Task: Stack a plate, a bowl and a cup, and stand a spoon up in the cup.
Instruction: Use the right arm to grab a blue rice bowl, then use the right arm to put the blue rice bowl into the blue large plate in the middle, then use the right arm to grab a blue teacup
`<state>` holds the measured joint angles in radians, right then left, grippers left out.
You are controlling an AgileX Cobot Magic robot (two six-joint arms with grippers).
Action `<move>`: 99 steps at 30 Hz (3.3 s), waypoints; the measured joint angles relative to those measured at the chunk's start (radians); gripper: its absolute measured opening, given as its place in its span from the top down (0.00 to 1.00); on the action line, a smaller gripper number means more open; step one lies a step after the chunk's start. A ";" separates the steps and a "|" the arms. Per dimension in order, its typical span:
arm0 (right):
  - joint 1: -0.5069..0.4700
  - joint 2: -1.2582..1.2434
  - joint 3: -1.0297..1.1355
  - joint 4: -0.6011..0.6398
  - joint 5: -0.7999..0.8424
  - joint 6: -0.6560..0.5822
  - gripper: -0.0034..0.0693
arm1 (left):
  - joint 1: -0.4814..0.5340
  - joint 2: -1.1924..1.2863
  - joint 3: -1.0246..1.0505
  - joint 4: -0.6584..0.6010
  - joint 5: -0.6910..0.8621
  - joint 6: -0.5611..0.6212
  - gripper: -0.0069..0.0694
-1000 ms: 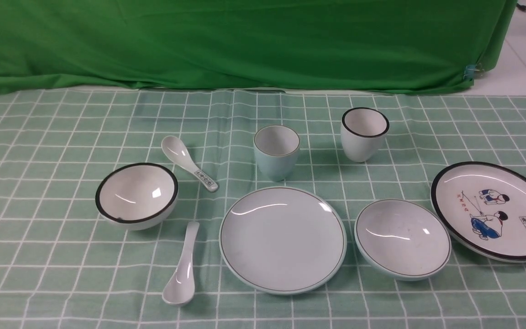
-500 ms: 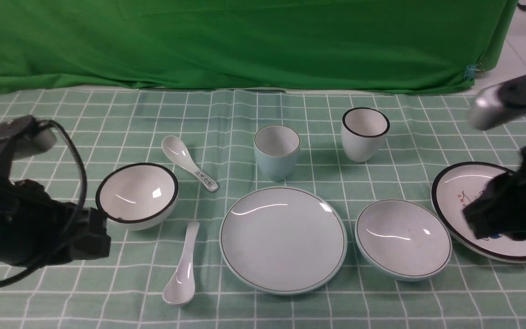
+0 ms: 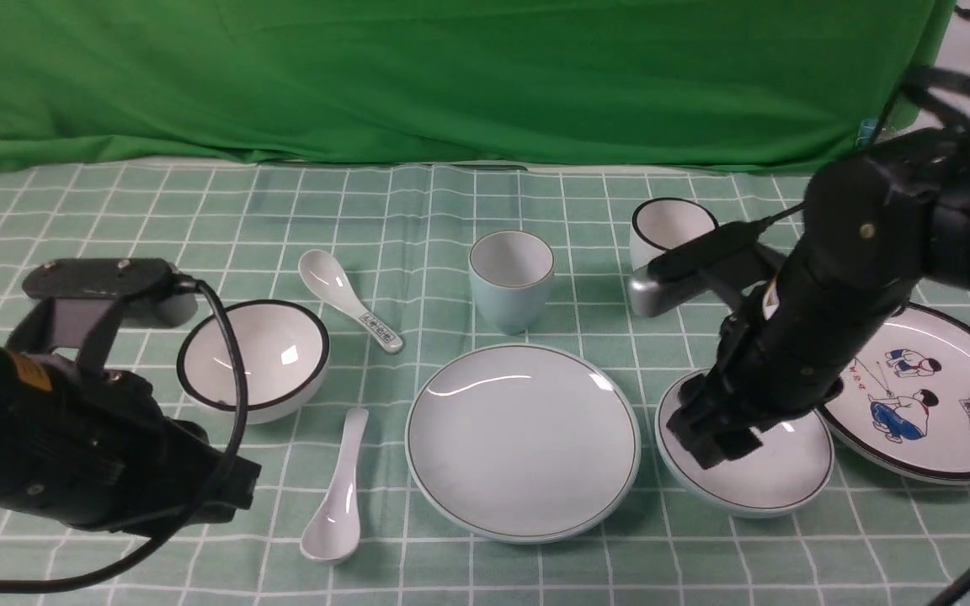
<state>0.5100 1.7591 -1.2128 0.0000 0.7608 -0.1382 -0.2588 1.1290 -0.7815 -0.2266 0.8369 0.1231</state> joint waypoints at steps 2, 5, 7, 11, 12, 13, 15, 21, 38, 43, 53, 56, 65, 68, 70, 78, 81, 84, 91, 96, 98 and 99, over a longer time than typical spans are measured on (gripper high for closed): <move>0.019 0.028 0.000 0.000 -0.011 -0.003 0.27 | 0.000 0.000 0.000 0.001 -0.009 0.000 0.91; 0.028 0.062 0.000 0.000 -0.036 -0.004 0.27 | 0.000 0.000 0.000 0.003 -0.017 0.000 0.91; 0.029 0.085 0.000 0.000 -0.045 -0.003 0.27 | 0.000 0.000 0.000 0.003 -0.021 -0.001 0.91; 0.029 0.122 0.000 0.000 -0.057 -0.003 0.34 | 0.000 0.000 0.000 0.003 -0.025 -0.001 0.91; 0.029 0.126 0.000 0.000 -0.061 -0.004 0.41 | 0.000 0.000 0.000 0.003 -0.025 -0.001 0.91; 0.029 0.130 0.000 0.000 -0.064 -0.007 0.52 | 0.000 0.000 0.000 0.003 -0.025 -0.001 0.91; 0.033 0.121 -0.009 0.000 -0.058 -0.010 0.71 | 0.000 0.000 0.000 0.003 -0.025 -0.001 0.91; 0.032 0.037 -0.050 0.000 -0.055 -0.002 0.84 | 0.000 0.000 0.000 0.003 -0.025 -0.001 0.91; 0.212 0.179 -0.272 0.164 -0.126 -0.139 0.84 | 0.000 0.000 0.000 0.007 -0.031 -0.001 0.91; 0.221 0.212 -0.272 0.165 -0.121 -0.139 0.84 | 0.000 0.000 0.000 0.007 -0.031 -0.001 0.91; 0.238 0.229 -0.279 0.173 -0.100 -0.130 0.59 | 0.000 0.000 0.000 0.007 -0.031 -0.001 0.91; 0.245 0.211 -0.279 0.177 -0.088 -0.129 0.40 | 0.000 0.000 0.000 0.007 -0.031 -0.003 0.91; 0.183 0.142 -0.435 0.176 -0.146 -0.126 0.25 | 0.000 0.000 0.000 0.007 -0.031 -0.004 0.91; 0.126 0.188 -0.548 0.175 -0.182 -0.130 0.25 | 0.000 0.000 0.000 0.007 -0.031 -0.004 0.90; 0.112 0.211 -0.587 0.173 -0.191 -0.137 0.25 | 0.000 0.000 0.000 0.007 -0.031 -0.004 0.90; 0.081 0.421 -0.716 0.171 -0.193 -0.161 0.25 | 0.000 0.000 0.000 0.007 -0.031 -0.004 0.90; 0.083 0.458 -0.718 0.171 -0.194 -0.170 0.25 | 0.000 0.000 0.000 0.008 -0.031 -0.004 0.90; 0.084 0.484 -0.719 0.171 -0.194 -0.174 0.25 | 0.000 0.000 0.000 0.011 -0.031 -0.004 0.90; 0.084 0.516 -0.726 0.165 -0.195 -0.195 0.39 | 0.000 0.000 0.000 0.011 -0.031 -0.004 0.90; 0.084 0.523 -0.729 0.151 -0.200 -0.197 0.81 | 0.000 0.000 0.000 0.007 -0.031 -0.004 0.90; 0.084 0.523 -0.738 0.139 -0.194 -0.197 0.81 | 0.000 0.000 0.000 0.003 -0.031 -0.004 0.90; 0.084 0.523 -0.741 0.136 -0.192 -0.197 0.81 | 0.000 0.000 0.000 0.003 -0.031 -0.004 0.90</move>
<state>0.5941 2.2822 -1.9542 0.1361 0.5688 -0.3356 -0.2588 1.1290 -0.7818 -0.2239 0.8063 0.1189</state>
